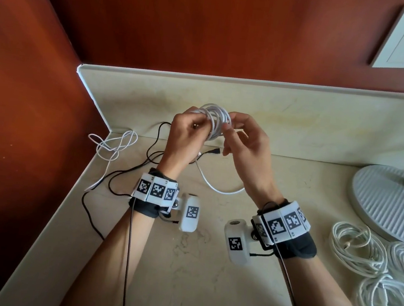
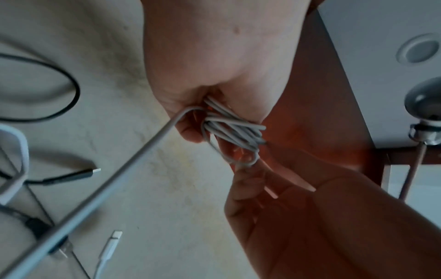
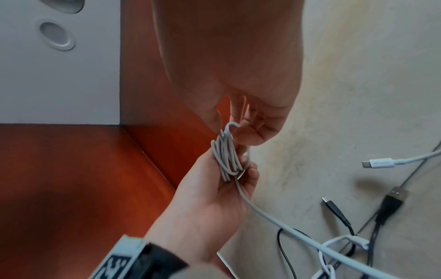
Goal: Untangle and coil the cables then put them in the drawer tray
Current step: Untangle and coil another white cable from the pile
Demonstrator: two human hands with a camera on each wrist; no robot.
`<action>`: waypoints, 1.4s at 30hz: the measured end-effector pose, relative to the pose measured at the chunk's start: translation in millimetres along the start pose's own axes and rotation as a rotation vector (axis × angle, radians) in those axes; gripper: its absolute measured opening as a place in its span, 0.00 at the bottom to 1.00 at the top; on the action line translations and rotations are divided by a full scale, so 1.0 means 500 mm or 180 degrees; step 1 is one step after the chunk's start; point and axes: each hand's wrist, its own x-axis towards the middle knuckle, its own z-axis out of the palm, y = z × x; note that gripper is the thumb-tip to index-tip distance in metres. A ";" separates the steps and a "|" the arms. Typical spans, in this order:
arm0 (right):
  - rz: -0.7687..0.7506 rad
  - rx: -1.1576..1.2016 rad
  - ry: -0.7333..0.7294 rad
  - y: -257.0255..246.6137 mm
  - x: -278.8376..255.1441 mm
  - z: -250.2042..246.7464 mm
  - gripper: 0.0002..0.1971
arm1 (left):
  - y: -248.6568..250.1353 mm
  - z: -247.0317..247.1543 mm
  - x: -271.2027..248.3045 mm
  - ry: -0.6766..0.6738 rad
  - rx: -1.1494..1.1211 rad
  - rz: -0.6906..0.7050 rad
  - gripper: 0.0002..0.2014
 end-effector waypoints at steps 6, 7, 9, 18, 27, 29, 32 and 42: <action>-0.0196 -0.0429 -0.0110 -0.004 -0.022 0.035 0.14 | -0.012 -0.004 0.005 0.0201 -0.0565 -0.0334 0.08; -0.0169 -0.0411 -0.0109 -0.002 -0.025 0.039 0.15 | -0.013 -0.005 0.004 0.0260 -0.0639 -0.0406 0.08; -0.0102 -0.0314 -0.0099 0.001 -0.028 0.042 0.15 | -0.012 -0.004 0.001 0.0439 -0.0700 -0.0552 0.09; 0.0772 -0.0470 -0.0639 0.028 -0.051 0.072 0.15 | 0.022 0.009 -0.005 0.0430 -0.1474 -0.1131 0.16; 0.0024 -0.1521 -0.0858 -0.009 -0.054 0.063 0.13 | -0.020 -0.037 0.023 0.0832 -0.1153 -0.1208 0.17; -0.0172 -0.1722 -0.0915 -0.016 -0.057 0.061 0.14 | -0.017 -0.031 0.024 0.0953 -0.1241 -0.1178 0.17; -0.0318 -0.2016 -0.1084 -0.022 -0.060 0.056 0.14 | 0.004 -0.020 0.026 0.1012 -0.1874 -0.1116 0.16; -0.0072 -0.2126 -0.1561 -0.058 -0.035 0.003 0.15 | -0.006 -0.040 0.041 0.0785 -0.3321 -0.1459 0.15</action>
